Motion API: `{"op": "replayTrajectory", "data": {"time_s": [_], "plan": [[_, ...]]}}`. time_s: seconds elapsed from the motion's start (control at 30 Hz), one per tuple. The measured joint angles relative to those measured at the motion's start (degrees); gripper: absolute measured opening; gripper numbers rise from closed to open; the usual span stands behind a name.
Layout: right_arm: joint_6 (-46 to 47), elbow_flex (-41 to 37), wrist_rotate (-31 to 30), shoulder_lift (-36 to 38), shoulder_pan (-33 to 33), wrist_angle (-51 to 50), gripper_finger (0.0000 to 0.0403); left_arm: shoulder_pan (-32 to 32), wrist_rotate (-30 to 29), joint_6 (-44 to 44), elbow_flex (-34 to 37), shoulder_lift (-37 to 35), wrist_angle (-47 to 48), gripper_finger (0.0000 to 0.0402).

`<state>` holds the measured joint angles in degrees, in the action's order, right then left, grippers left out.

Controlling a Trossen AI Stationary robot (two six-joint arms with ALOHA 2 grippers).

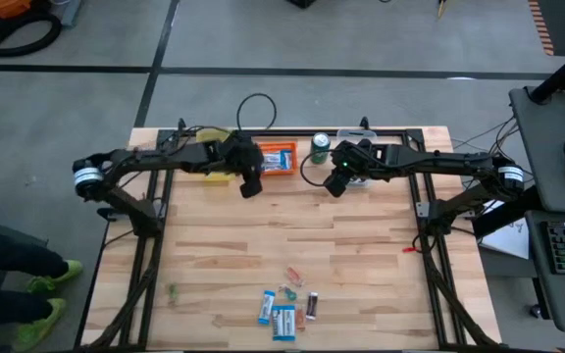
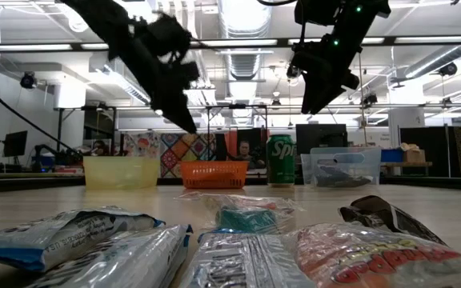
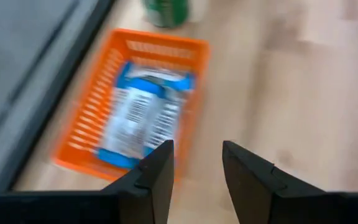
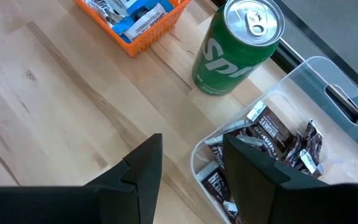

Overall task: Organize candy in baskets
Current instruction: Put the green gummy into the yellow bin

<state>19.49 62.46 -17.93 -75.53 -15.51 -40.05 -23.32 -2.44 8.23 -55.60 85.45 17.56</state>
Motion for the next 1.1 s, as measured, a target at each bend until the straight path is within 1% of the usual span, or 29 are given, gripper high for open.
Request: {"op": "replayTrajectory", "data": {"time_s": [0.1, 0.3, 0.5, 0.67, 0.8, 1.0, 1.1], "plan": [[0.0, 0.0, 0.0, 0.0, 0.0, 0.0, 0.0155, 5.7, 0.0, -6.1, 0.0, -3.6, 4.5, 0.0116], [0.0, 0.0, 0.2, 0.0, 0.6, 0.0, 0.0155, 19.7, 0.0, -20.3, 0.0, -7.9, 7.4, 0.0115], [0.0, 0.0, 0.2, 0.0, 2.2, 0.0, 0.0155, 34.3, -0.4, -32.5, 0.0, -7.4, 8.5, 0.0115], [0.0, 0.0, 0.2, 0.0, 3.7, 0.1, 0.0155, 43.8, -3.9, -42.9, 0.0, -5.8, 9.8, 0.0115], [0.2, 0.0, 0.2, 0.0, 5.0, 0.1, 0.0155, 50.1, -4.2, -55.4, 0.0, -5.0, 14.6, 0.0115], [0.4, 0.0, 0.2, 0.0, 6.6, 0.1, 0.0155, 58.7, -4.4, -79.1, 0.0, -3.5, 24.5, 0.0115], [0.4, 0.0, 0.1, 0.0, 7.0, 0.2, 0.0155, 62.9, -2.6, -91.8, 0.0, -2.1, 30.4, 0.0115]]}}
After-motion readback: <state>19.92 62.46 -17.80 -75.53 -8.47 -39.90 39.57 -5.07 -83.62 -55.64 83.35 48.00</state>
